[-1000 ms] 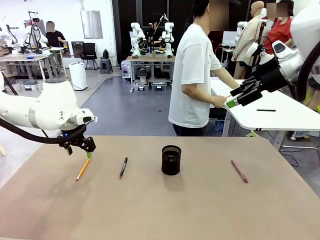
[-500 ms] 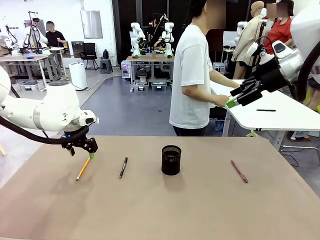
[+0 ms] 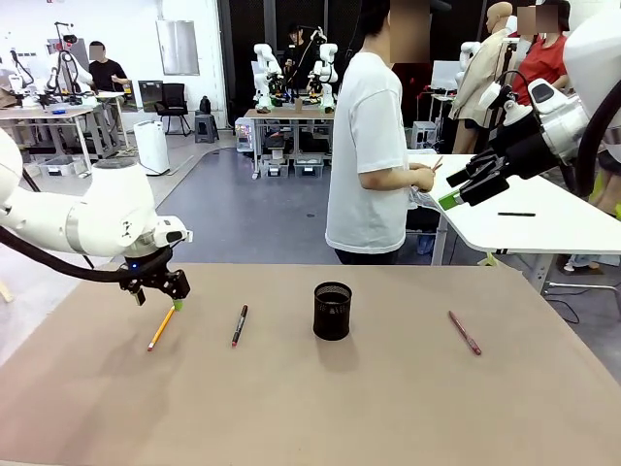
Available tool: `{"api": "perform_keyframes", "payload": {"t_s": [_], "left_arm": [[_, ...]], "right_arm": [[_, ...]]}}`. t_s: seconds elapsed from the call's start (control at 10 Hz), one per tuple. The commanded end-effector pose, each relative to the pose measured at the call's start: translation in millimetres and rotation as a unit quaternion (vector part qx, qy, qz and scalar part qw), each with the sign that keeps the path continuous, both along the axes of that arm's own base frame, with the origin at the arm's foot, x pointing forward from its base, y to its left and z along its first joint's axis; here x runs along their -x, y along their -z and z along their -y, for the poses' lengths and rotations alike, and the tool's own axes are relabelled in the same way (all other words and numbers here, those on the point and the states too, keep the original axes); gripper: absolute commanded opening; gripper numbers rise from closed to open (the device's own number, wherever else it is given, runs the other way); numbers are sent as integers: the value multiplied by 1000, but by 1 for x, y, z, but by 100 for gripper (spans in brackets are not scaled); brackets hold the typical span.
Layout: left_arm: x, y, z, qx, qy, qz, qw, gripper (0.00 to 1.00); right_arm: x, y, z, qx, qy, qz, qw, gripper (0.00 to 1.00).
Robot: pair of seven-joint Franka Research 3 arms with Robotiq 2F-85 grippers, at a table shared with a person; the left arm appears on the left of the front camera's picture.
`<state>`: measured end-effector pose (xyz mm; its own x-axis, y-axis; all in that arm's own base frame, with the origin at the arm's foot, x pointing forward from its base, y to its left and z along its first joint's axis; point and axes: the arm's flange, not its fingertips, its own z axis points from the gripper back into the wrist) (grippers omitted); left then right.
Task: Place the pens into the pen holder.
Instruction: Pick up a writing instrument from the table and place it into the Pen holder.
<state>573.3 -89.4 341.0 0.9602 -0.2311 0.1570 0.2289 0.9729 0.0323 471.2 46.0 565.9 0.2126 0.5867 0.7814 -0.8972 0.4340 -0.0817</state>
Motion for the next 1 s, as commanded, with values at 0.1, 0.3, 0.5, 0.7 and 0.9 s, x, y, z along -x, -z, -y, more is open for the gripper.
{"api": "perform_keyframes", "payload": {"t_s": [0.1, 0.3, 0.5, 0.7, 0.9], "left_arm": [[-18, 12, 3, -11, 1, -12, 1000, 100], [-24, 26, 3, -18, -2, -24, 1000, 100], [-29, 36, 5, -23, -3, -33, 999, 100], [-27, 37, 8, -23, -19, -32, 999, 100], [-26, 39, 4, -32, -37, -18, 999, 89]], "right_arm": [[1, -2, 1, -2, 1, 1, 1000, 100], [1, -2, 1, -2, 1, 1, 1000, 100], [1, -2, 1, -2, 1, 1, 1000, 100], [1, -2, 1, -2, 1, 1, 1000, 100], [1, -2, 1, -2, 1, 1, 1000, 100]]}}
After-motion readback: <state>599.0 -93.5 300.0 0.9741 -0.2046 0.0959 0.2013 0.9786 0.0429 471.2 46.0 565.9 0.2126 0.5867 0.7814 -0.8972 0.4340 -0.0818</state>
